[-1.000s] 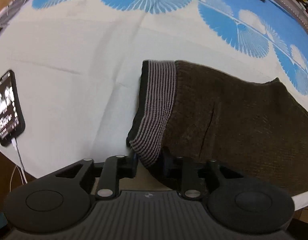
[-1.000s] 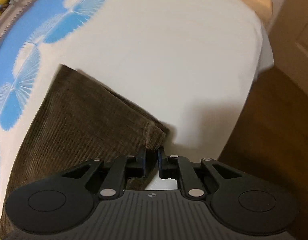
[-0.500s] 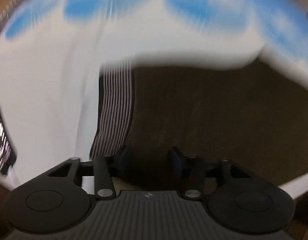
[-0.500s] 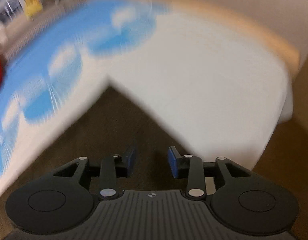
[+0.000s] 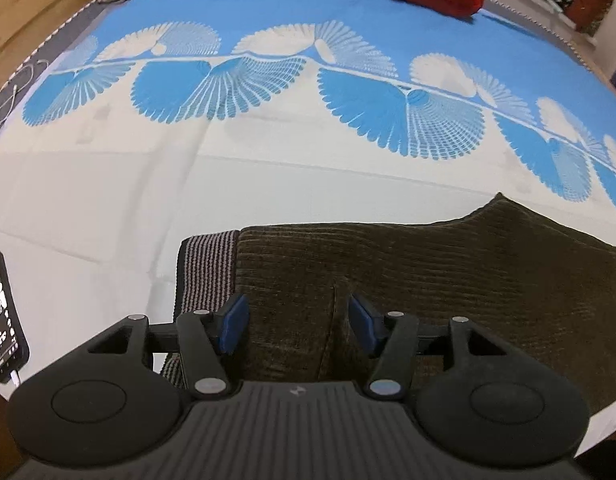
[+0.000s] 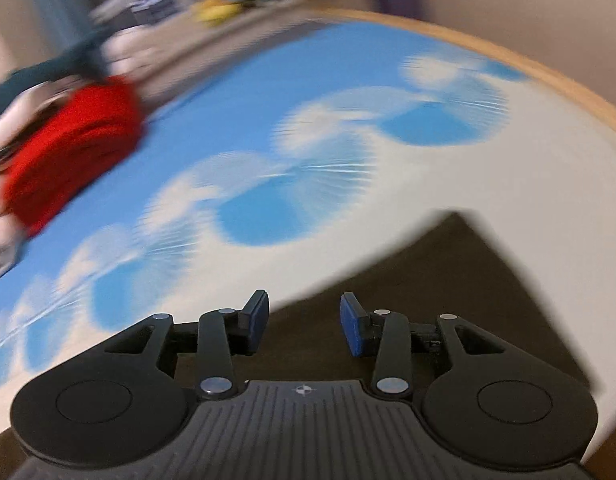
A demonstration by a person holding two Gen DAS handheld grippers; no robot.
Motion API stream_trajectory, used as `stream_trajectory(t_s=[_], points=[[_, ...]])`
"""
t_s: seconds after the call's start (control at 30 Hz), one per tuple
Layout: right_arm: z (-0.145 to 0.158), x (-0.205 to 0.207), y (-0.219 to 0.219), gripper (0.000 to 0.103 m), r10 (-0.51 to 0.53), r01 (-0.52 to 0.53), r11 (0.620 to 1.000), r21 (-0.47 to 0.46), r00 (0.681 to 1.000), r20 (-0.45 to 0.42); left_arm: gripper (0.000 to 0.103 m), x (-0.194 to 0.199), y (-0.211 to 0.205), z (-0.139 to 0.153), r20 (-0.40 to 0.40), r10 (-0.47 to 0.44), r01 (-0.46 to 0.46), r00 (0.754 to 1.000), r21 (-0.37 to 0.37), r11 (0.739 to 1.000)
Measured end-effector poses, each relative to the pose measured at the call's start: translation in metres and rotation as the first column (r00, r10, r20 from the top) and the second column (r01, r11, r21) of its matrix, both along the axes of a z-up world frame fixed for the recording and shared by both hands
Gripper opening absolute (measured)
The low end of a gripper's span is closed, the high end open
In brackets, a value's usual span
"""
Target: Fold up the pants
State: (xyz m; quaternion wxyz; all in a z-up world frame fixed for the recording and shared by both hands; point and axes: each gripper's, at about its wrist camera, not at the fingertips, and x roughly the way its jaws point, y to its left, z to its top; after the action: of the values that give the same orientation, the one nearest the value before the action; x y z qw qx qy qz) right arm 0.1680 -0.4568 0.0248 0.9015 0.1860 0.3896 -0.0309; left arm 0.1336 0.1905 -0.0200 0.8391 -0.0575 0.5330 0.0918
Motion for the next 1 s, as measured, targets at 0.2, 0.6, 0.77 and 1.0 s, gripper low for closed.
stream_trajectory(t_s=[0.2, 0.6, 0.77, 1.0], points=[[0.009, 0.041, 0.122, 0.042, 0.306, -0.309, 0.951, 0.033, 0.950, 0.060, 0.061, 0.001, 0.007, -0.002, -0.014, 0.038, -0.038, 0.999, 0.007, 0.999], [-0.033, 0.070, 0.329, 0.043, 0.717, -0.716, 0.697, 0.028, 0.697, -0.026, 0.061, 0.009, 0.007, -0.010, -0.055, 0.038, -0.038, 0.998, -0.010, 0.999], [-0.070, 0.088, 0.369, 0.047, 0.750, -0.754, 0.657, 0.005, 0.654, -0.097, 0.061, 0.014, 0.007, -0.012, -0.061, 0.030, -0.031, 0.998, -0.012, 0.999], [-0.108, 0.101, 0.400, 0.035, 0.780, -0.806, 0.590, -0.058, 0.587, -0.220, 0.061, 0.017, 0.011, -0.015, -0.074, 0.009, -0.009, 0.997, -0.010, 1.000]])
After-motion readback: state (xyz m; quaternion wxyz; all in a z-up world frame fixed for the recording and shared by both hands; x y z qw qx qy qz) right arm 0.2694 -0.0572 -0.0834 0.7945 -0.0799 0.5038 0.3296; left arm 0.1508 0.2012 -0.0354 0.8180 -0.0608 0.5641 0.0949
